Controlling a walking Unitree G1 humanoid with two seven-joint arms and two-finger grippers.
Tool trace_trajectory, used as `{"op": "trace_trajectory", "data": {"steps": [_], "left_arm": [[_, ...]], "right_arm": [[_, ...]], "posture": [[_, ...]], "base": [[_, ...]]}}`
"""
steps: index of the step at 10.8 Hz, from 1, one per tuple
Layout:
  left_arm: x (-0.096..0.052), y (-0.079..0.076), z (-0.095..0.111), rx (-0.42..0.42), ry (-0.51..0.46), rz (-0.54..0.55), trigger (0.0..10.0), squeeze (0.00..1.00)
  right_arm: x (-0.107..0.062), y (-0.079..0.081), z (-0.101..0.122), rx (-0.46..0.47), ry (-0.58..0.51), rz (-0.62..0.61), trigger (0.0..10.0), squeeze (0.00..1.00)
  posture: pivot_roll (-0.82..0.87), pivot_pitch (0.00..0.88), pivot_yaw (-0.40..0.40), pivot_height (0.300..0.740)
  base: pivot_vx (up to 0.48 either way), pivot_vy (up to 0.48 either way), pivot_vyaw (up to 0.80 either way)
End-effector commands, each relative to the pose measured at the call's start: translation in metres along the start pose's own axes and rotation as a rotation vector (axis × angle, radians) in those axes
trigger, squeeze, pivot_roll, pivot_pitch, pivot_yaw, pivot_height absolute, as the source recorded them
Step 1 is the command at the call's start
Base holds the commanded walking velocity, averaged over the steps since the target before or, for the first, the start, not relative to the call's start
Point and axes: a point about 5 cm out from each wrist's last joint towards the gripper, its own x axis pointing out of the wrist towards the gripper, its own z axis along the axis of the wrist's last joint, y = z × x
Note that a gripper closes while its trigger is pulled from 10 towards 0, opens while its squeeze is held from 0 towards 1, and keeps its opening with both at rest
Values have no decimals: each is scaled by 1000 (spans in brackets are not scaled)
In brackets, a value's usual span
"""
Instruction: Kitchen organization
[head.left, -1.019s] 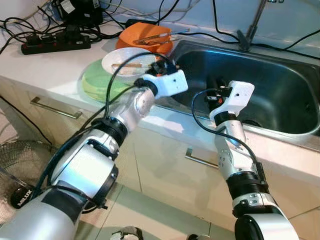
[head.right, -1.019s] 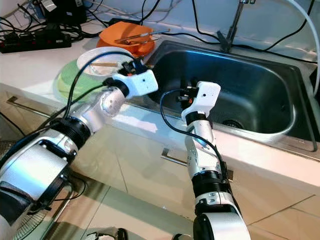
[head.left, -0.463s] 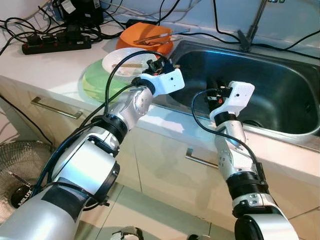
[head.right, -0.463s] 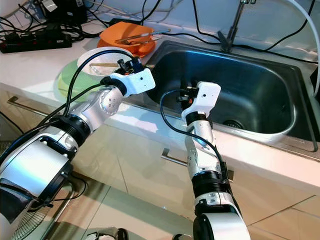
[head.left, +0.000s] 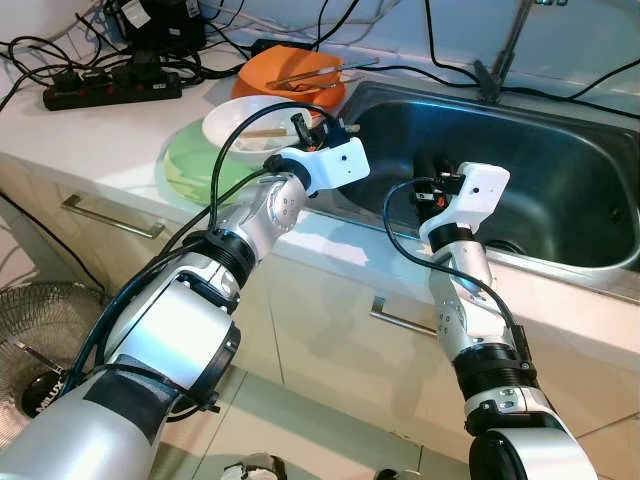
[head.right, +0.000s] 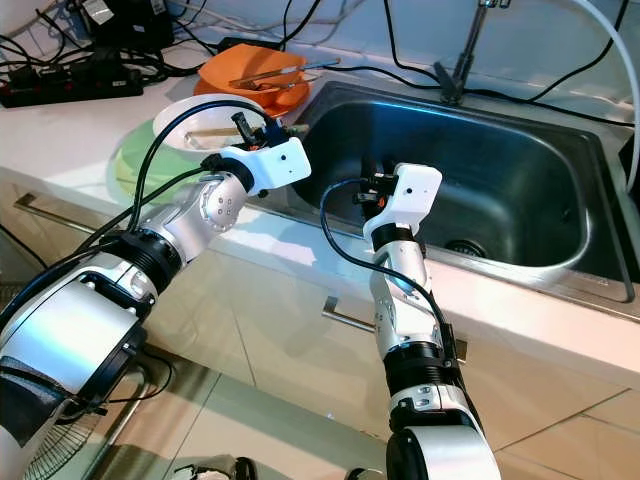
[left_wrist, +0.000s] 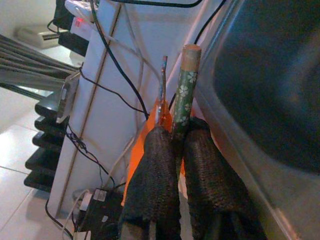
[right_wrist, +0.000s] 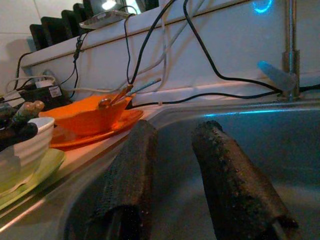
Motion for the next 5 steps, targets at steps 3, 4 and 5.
{"op": "trace_trajectory", "data": {"steps": [3,4,5], "left_arm": [[1,3,1,8,1,5,0,0],[2,5,2,24,-6,17,0,0],[4,16,7,66,-39,60,0,0]], "right_arm": [[-1,-1,3,-1,-17,-9,10000,0],[-1,-1,3,-1,-17,-9,10000,0],[-1,-2,3,-1,-15,-10,10000,0]], "posture": [[17,15,43,740],[19,20,42,740],[21,25,41,740]], "base": [[0,0,0],[0,0,0],[0,0,0]]}}
